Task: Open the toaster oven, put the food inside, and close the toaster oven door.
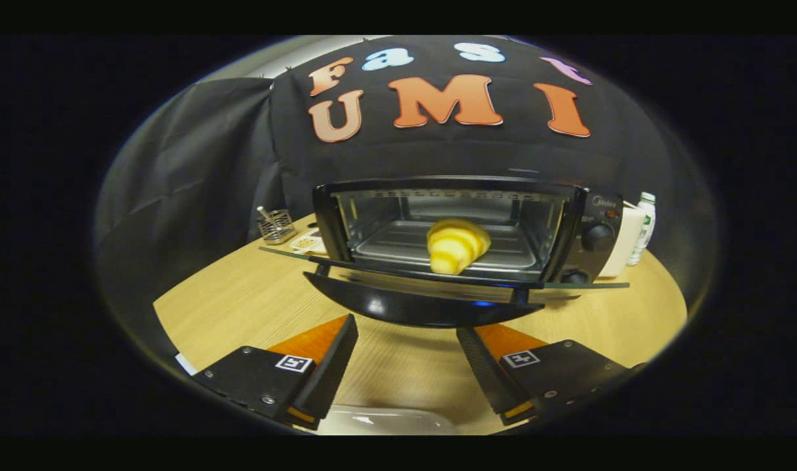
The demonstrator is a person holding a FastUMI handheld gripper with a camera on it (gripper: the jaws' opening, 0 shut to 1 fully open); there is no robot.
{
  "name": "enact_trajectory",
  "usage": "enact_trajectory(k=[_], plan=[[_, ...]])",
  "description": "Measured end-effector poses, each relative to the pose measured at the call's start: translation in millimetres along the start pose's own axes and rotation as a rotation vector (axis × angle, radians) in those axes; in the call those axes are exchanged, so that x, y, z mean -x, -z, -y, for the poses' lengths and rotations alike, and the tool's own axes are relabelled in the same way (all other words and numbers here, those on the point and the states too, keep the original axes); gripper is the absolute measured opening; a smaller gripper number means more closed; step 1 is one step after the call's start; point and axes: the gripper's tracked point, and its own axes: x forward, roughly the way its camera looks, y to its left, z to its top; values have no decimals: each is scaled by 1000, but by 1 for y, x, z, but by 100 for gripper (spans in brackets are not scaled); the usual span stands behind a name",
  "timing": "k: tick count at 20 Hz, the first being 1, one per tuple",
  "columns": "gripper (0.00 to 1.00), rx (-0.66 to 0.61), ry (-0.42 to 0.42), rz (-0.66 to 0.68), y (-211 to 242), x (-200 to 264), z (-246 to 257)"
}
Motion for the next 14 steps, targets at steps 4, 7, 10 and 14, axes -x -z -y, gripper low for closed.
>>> enact_trajectory(k=[4,7,10,14], plan=[[90,-91,30,51,-24,-14,10],[89,-94,69,120,-41,-28,17],[90,-60,114,194,-66,-33,29],[89,-54,113,248,-87,-17,28]])
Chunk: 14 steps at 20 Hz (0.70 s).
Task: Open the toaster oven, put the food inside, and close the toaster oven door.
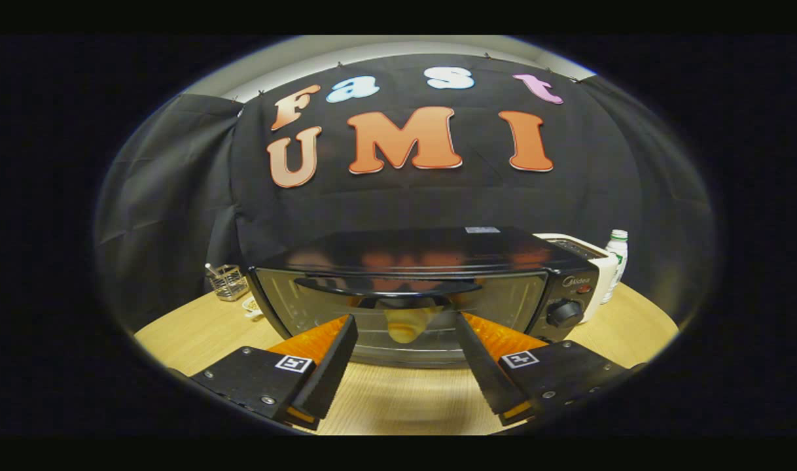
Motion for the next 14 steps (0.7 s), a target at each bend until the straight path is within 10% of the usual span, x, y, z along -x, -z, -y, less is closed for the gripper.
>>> enact_trajectory(k=[14], plan=[[92,152,-11,365,-155,197,13]])
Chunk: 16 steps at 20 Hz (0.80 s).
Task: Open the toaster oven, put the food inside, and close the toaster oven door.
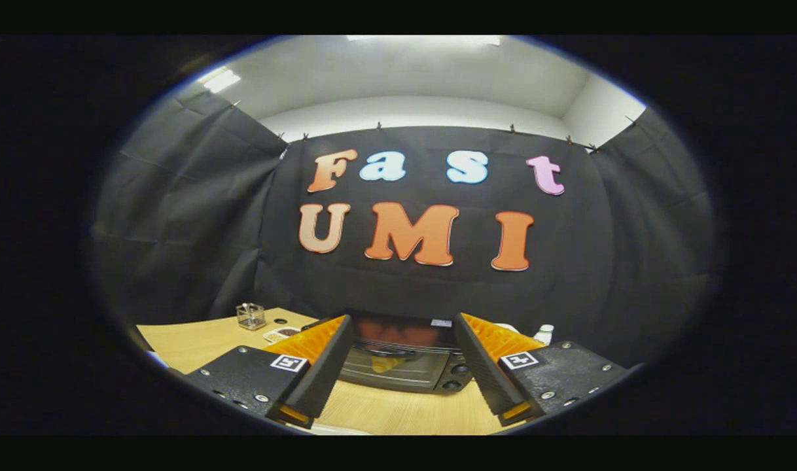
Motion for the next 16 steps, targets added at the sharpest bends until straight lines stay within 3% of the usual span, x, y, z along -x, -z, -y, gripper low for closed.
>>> enact_trajectory(k=[8,16], plan=[[94,-13,0,69,-46,52,6],[94,-42,43,100,-58,47,20]])
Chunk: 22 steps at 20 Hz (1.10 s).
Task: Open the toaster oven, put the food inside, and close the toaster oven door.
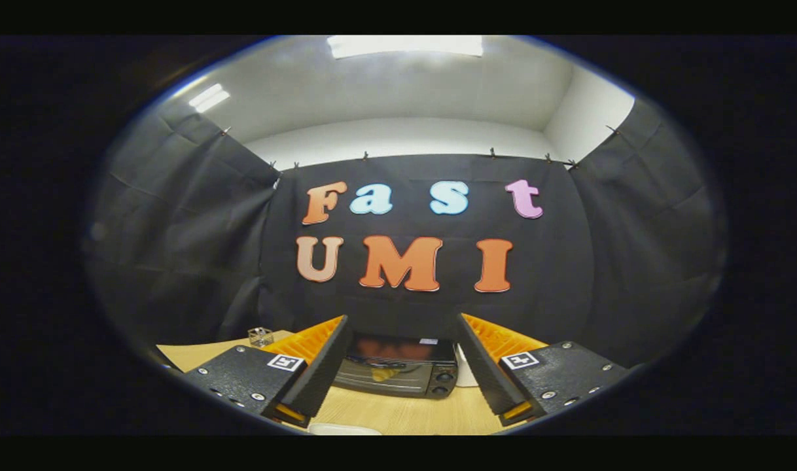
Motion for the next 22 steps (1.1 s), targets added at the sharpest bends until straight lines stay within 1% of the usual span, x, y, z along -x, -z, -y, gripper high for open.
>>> enact_trajectory(k=[3,9,13,16,18,22], plan=[[94,-20,25,16,-5,-5,11],[94,6,53,50,-6,2,20],[95,-38,18,45,-2,4,23],[95,-71,33,57,0,2,30],[95,-80,40,42,7,0,32],[95,-58,42,33,13,-2,29]])
